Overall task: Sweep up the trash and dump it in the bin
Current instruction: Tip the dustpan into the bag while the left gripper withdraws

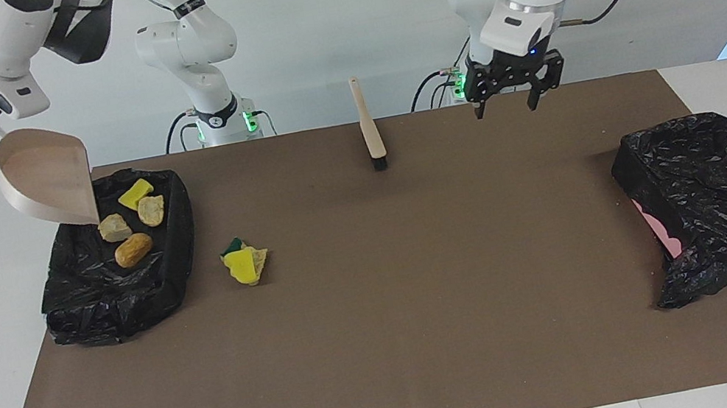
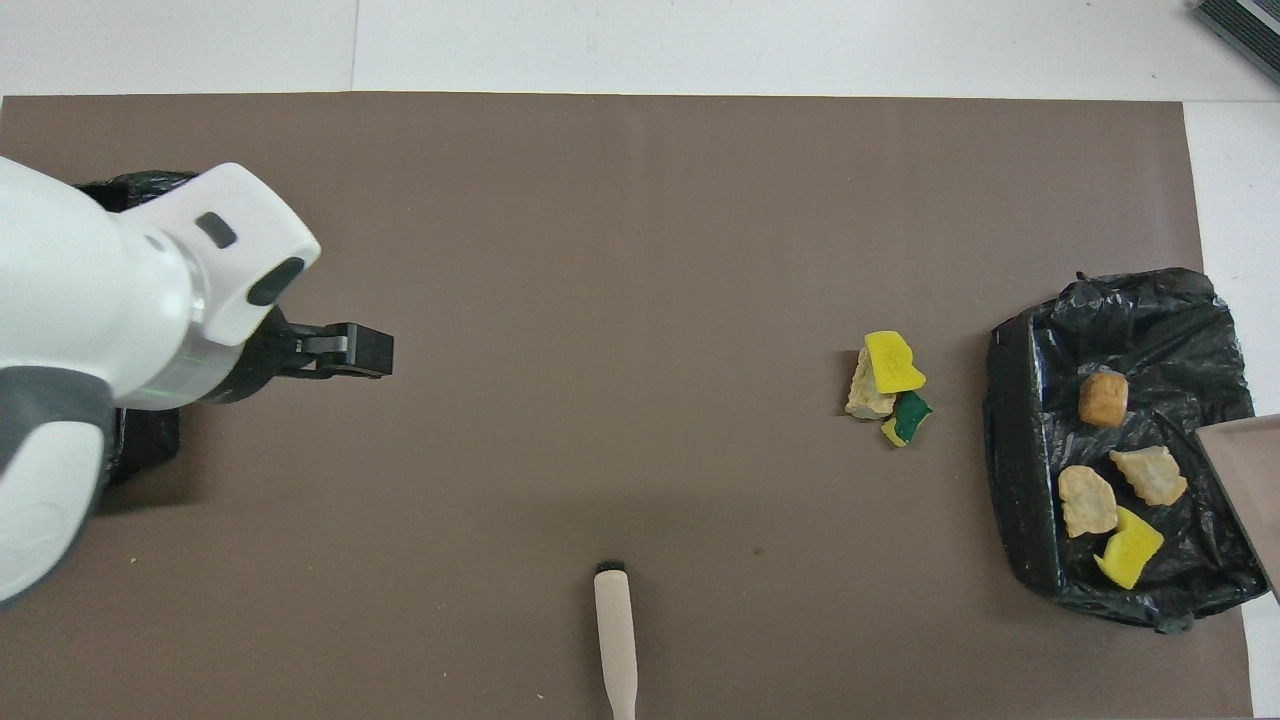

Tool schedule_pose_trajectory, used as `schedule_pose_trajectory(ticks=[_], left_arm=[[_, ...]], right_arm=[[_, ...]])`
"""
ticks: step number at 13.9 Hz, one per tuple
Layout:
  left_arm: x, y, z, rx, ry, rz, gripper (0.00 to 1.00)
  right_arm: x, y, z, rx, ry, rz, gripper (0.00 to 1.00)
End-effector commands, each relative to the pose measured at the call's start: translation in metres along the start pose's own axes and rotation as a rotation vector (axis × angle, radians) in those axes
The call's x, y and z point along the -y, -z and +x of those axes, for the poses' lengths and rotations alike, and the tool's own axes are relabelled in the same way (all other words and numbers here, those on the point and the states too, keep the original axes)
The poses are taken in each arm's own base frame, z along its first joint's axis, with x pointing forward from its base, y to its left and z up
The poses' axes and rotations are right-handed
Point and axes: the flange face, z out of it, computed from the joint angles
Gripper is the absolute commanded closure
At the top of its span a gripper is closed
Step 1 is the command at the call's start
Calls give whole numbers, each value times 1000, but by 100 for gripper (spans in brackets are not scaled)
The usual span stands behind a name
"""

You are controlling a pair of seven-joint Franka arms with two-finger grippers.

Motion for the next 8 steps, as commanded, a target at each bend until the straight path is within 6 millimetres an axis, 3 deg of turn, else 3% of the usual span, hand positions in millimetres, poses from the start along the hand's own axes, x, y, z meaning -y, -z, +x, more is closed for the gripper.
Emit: schedule_pose_trajectory(ticks=[1,3,6,8], left_arm=[[33,25,4,33,-44,11,0],[50,27,13,27,-26,8,0],[77,23,21,34,-28,0,0],[97,23,23,34,-81,4,0]], right_arm=[[11,31,-7,-55,-40,9,100],[0,65,9,-135,-118,21,100],[-21,117,58,-258,-269,20,100],[-35,141,91,-346,-423,37,100]])
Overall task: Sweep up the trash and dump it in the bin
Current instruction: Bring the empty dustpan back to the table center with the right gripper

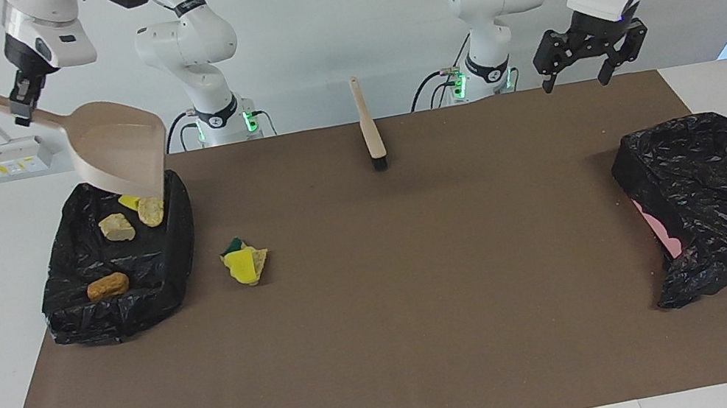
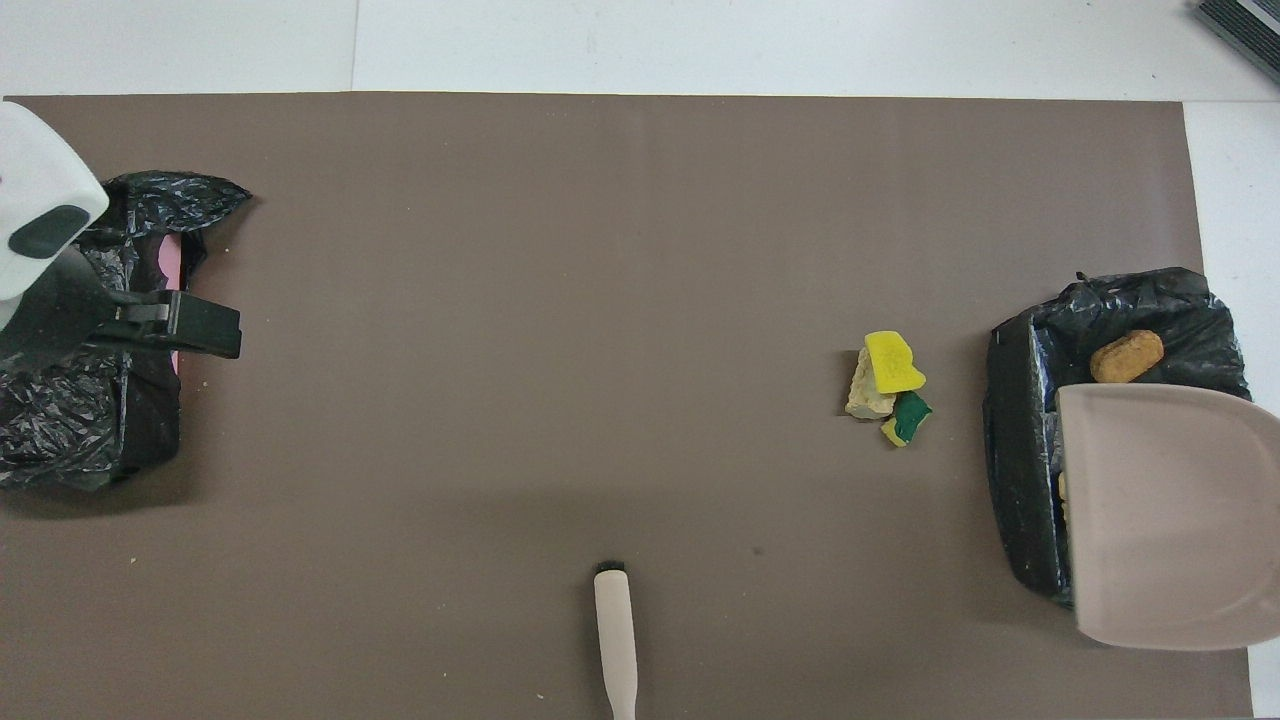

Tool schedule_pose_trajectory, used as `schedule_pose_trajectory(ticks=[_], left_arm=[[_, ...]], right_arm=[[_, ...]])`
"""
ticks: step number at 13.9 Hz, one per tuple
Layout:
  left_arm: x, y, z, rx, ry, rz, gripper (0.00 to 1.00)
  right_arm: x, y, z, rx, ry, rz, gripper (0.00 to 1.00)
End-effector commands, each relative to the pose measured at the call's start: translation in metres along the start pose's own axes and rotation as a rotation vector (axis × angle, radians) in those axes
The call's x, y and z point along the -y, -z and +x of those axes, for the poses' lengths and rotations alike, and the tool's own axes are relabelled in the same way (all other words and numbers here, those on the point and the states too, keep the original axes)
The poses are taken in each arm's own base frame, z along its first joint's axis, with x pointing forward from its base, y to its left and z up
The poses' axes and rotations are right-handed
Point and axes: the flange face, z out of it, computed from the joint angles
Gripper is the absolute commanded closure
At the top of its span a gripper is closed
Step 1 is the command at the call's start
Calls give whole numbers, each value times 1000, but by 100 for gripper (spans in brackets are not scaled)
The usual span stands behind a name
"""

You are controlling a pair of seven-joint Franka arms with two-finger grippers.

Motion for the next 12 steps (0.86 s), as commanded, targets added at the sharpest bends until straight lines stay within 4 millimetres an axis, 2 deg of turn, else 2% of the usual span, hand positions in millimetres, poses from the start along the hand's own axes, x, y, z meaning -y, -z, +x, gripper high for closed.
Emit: schedule_pose_trajectory(ticks=[1,3,5,8,12], left_arm=[[26,9,2,0,-55,7,0],[27,13,0,-14,-57,11,0],[28,12,-2,-5,-55,11,0],[27,14,-5,-8,-51,10,0],[28,14,-5,-6,-46,10,0]], right_arm=[[-7,19,51,-96,-196,18,100],[-16,28,99,-171,-356,49,100],[-41,29,125,-244,-529,111,100],[-79,32,177,-264,-727,159,100],[-106,34,299,-323,-939,239,100]])
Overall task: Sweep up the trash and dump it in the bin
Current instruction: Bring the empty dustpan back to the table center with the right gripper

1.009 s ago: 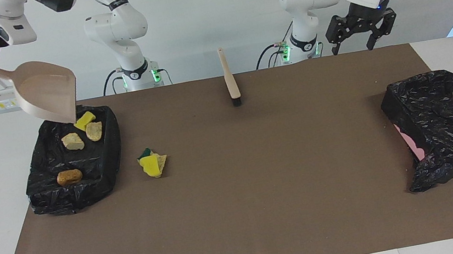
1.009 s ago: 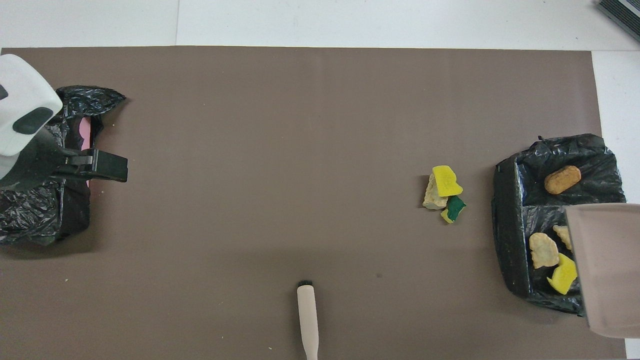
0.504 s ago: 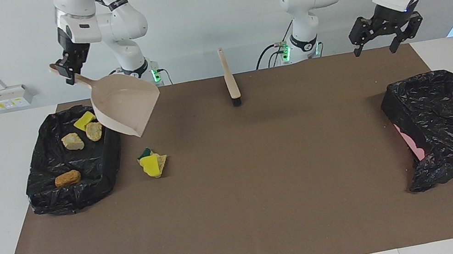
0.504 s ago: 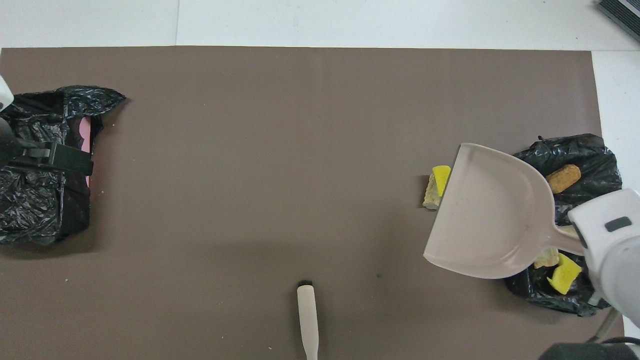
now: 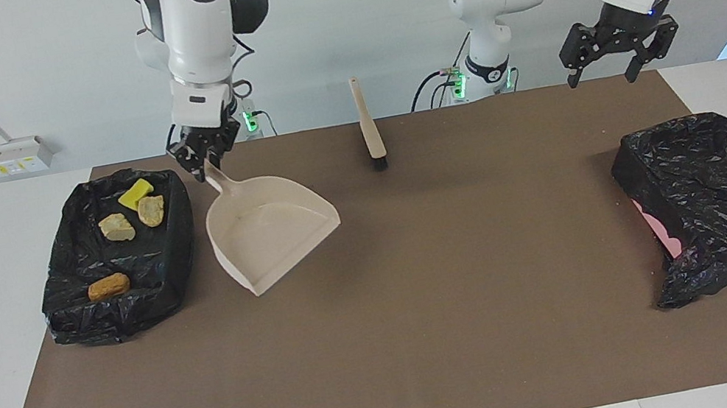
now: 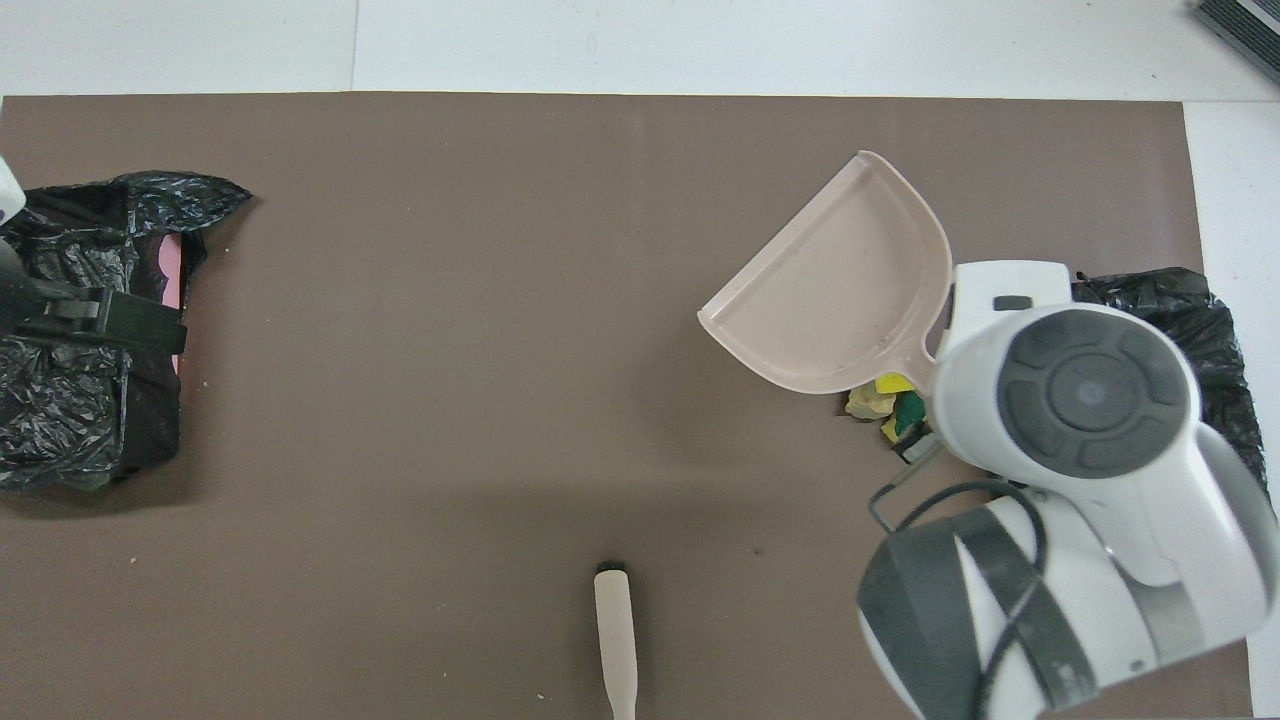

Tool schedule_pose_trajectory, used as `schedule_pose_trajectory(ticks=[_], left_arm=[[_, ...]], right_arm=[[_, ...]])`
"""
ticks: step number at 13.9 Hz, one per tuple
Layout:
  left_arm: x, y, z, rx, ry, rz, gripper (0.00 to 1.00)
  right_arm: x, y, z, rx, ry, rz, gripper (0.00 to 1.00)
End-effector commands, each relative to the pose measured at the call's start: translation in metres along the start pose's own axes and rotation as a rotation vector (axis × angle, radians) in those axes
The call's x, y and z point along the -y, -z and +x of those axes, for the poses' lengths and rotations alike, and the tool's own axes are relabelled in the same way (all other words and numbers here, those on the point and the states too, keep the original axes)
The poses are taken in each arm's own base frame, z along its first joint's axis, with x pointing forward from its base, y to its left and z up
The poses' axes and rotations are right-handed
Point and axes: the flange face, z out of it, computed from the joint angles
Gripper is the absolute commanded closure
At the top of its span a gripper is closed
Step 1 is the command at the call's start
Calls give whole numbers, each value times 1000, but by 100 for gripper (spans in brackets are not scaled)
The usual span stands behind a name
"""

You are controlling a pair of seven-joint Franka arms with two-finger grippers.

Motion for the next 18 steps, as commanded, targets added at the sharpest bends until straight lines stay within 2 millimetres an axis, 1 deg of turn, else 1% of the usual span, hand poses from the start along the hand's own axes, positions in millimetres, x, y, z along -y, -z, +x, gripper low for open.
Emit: schedule_pose_trajectory(ticks=[1,3,4,6,7,9,10,12,13,15,16,17,18], left_arm=[[2,6,-5,7,-2,10,0],[2,6,-5,7,-2,10,0],[2,6,-5,7,-2,10,0],[2,6,-5,7,-2,10,0],[2,6,-5,7,-2,10,0],[2,6,-5,7,-2,10,0],[2,6,-5,7,-2,10,0],[2,6,-5,7,-2,10,0],[2,5,-5,8,-2,10,0],[2,6,-5,7,-2,10,0],[2,6,-5,7,-2,10,0],[2,6,-5,7,-2,10,0],[2,6,-5,7,-2,10,0]], right_arm=[[26,-14,67,-16,-171,83,100],[32,-24,108,-30,-258,135,100],[46,-27,130,-39,-292,163,100],[77,-40,174,-42,-490,263,100],[90,-54,195,-27,-584,305,100],[140,-72,233,-12,-643,350,100],[156,-82,243,-1,-661,362,100],[176,-93,254,-16,-698,385,100],[181,-100,257,-12,-717,392,100],[186,-107,257,-3,-720,392,100],[185,-105,256,9,-717,386,71],[178,-101,252,9,-715,378,1],[173,-82,247,-9,-712,391,0]])
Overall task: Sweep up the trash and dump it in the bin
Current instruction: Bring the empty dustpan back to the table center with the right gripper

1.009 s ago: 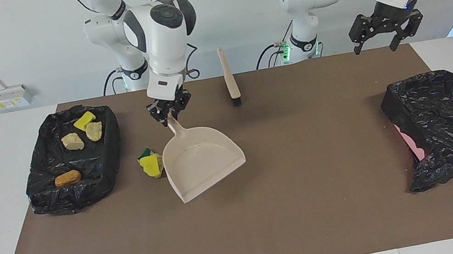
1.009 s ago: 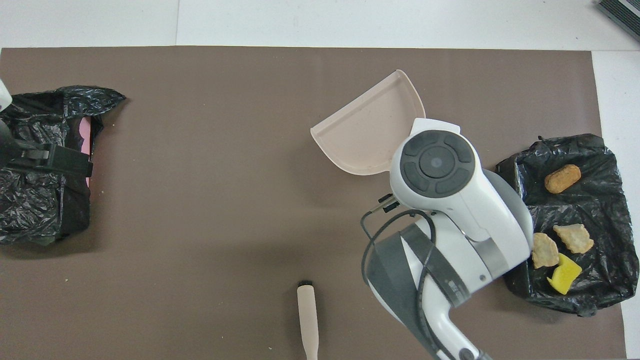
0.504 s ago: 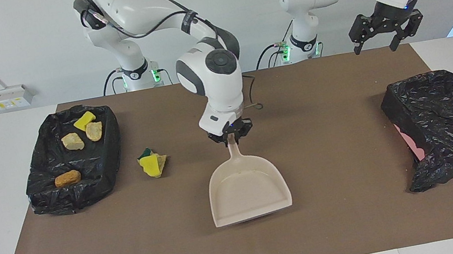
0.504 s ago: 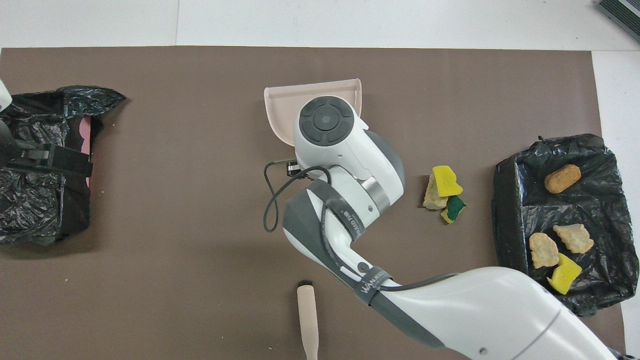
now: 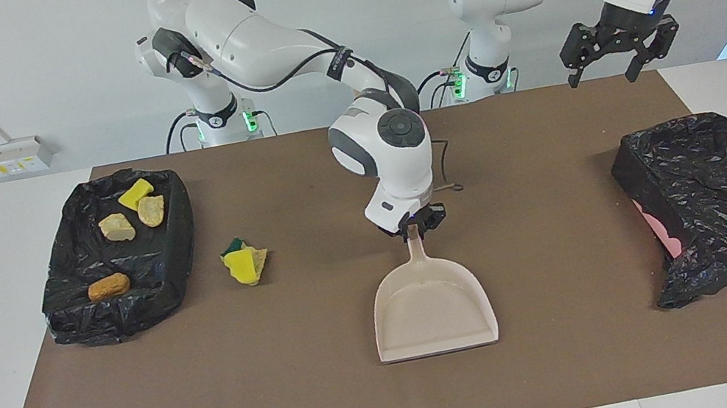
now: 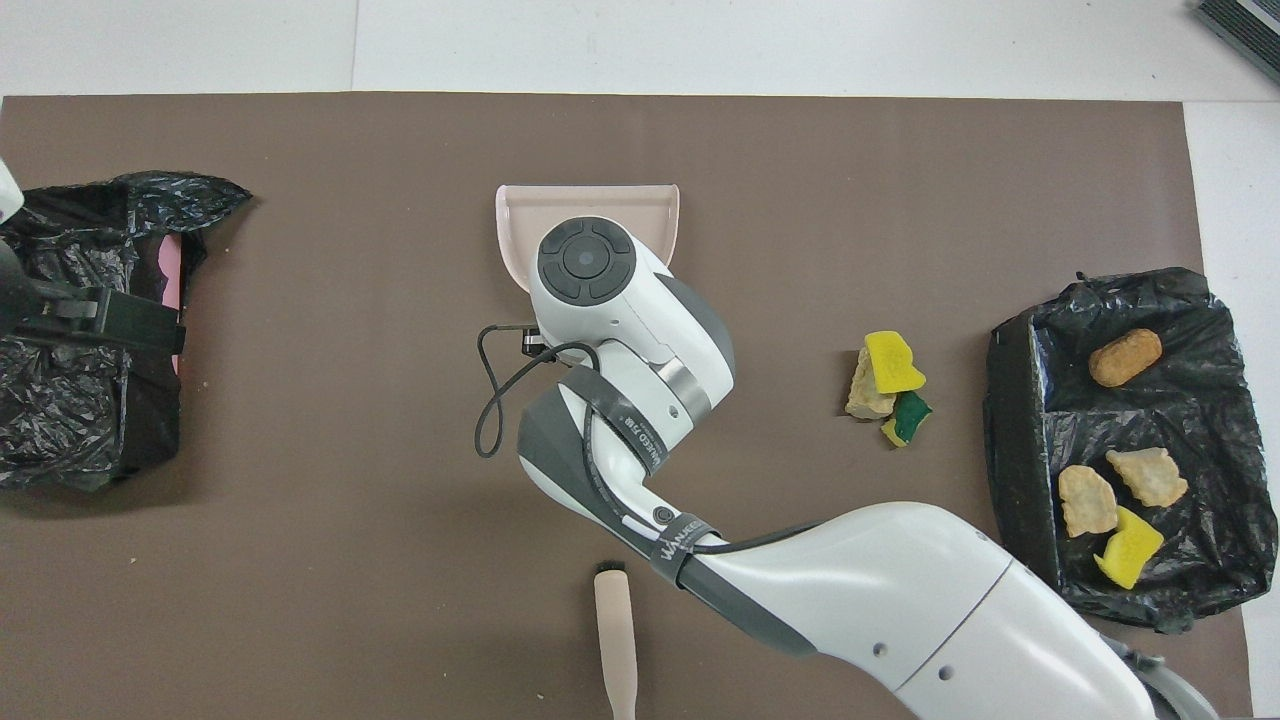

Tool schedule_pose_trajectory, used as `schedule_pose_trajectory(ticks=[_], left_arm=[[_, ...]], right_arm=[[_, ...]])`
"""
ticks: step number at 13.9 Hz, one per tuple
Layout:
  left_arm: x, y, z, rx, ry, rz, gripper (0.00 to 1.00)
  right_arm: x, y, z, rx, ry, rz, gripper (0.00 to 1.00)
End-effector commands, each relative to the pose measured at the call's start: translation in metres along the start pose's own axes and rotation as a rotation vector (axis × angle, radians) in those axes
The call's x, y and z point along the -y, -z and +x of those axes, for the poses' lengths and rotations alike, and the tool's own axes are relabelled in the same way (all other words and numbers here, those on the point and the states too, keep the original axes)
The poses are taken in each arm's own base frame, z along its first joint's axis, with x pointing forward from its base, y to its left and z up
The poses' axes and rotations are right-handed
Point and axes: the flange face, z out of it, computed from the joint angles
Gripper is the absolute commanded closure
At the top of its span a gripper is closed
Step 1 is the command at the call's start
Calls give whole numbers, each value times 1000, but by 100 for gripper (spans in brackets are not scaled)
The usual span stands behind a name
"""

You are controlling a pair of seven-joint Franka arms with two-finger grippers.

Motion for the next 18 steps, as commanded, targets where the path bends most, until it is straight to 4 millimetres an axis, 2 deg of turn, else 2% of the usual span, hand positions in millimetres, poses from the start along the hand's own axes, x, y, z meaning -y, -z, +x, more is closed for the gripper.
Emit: schedule_pose_trajectory(ticks=[1,5,10,11,12,15,18], left_arm=[[2,6,-5,7,-3,10,0],[2,6,-5,7,-3,10,0],[2,6,-5,7,-3,10,0],[2,6,-5,7,-3,10,0],[2,6,-5,7,-3,10,0],[2,6,-5,7,-3,10,0],[2,6,-5,7,-3,10,0]], right_arm=[[0,46,-14,4,5,32,0],[1,93,-64,34,28,15,0],[-36,167,-97,73,66,-12,0],[-43,172,-109,100,78,-30,0],[-39,173,-131,116,93,-32,0],[-37,158,-194,203,106,-1,0],[-49,125,-261,194,120,14,0]])
